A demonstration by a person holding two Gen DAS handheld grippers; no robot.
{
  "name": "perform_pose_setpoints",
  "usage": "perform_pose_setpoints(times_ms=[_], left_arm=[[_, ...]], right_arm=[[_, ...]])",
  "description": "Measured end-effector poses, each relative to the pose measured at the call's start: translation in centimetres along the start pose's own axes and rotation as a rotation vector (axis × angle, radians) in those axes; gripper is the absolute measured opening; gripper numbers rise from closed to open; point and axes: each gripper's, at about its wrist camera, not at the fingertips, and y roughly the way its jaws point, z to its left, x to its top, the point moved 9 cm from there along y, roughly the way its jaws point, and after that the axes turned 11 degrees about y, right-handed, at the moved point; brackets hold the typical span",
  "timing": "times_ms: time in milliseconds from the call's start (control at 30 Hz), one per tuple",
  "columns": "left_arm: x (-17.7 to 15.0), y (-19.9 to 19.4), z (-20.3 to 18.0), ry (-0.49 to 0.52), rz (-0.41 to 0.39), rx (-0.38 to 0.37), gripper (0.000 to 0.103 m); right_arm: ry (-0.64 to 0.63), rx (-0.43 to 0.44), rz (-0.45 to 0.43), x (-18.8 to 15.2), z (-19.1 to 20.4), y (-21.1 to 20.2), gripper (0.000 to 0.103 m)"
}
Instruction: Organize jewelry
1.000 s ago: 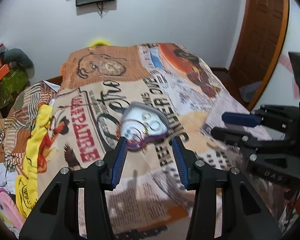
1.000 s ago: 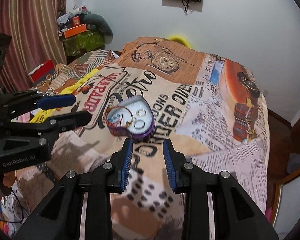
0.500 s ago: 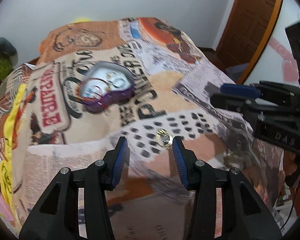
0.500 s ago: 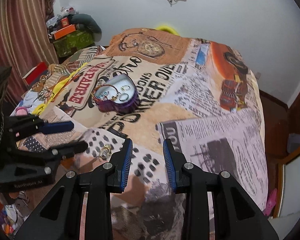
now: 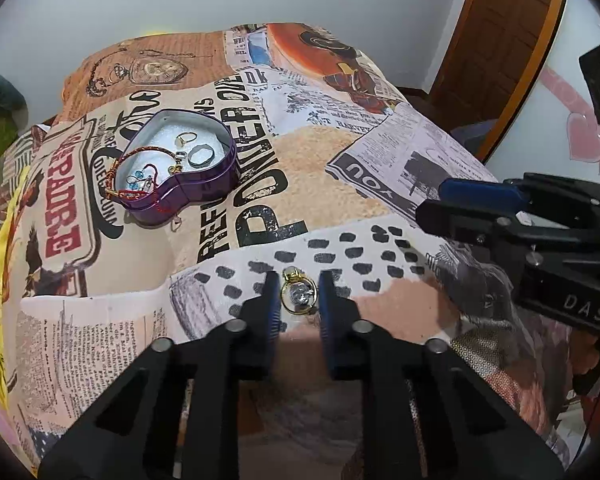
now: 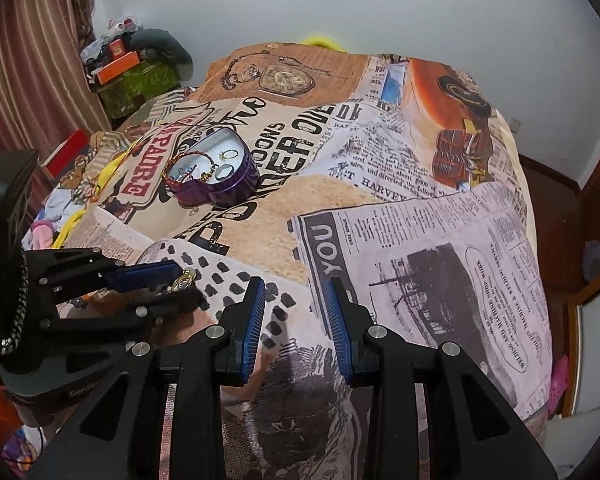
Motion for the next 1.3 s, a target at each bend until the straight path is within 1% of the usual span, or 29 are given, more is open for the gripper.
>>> perform_pose_setpoints(times_ms=[33,267,500,633,767,867,1033,1100,1167,1300], left_arm=[[0.0,0.0,0.0,0.003,0.0,0.001,0.011],[0.1,-1.0,-0.4,0.016,-0.016,0.003,0.011],[0.6,-4.4,0.3,-0.012,-0.093,0.002,0.011],[0.4,-6.0,1.3,-0.034,-0.118,0.002,0.011],[-0.7,-6.7,2.4,-0.059,-0.116,0.003,0.011],[-1.6,-6.5,2.8,-0.083,-0.101,-0.028,0.011],[-2.0,-5.7,1.7,-0.071,-0.069,-0.067,0.011],[-1.8,-5.8,0.9,-0.053,-0.073,-0.081,0.011],[-1.5,-6.0,0.3,-0.033,-0.082,-0.072,0.012],[-1.2,-6.5,0.7,-0.015,-0.088,-0.011,0.014]], right_arm=[[0.002,0.002,0.001,0.0,0.0,0.0,0.029],[-0.004,0.006,-0.002,-0.1,0.3,-0.1,0.029],[-0.014,0.009,-0.006,0.0,0.9,-0.4,0.029],[-0.023,0.011,-0.004,-0.1,1.5,-0.3,0.029],[-0.033,0.016,-0.001,-0.2,2.2,-0.2,0.029],[-0.042,0.02,0.006,-0.5,2.8,0.0,0.029],[-0.047,0.022,0.018,-0.8,3.3,0.4,0.029],[-0.047,0.022,0.021,-1.0,3.3,0.5,0.029],[-0.047,0.021,0.022,-1.1,3.3,0.4,0.029],[-0.042,0.019,0.023,-1.1,3.1,0.2,0.029]])
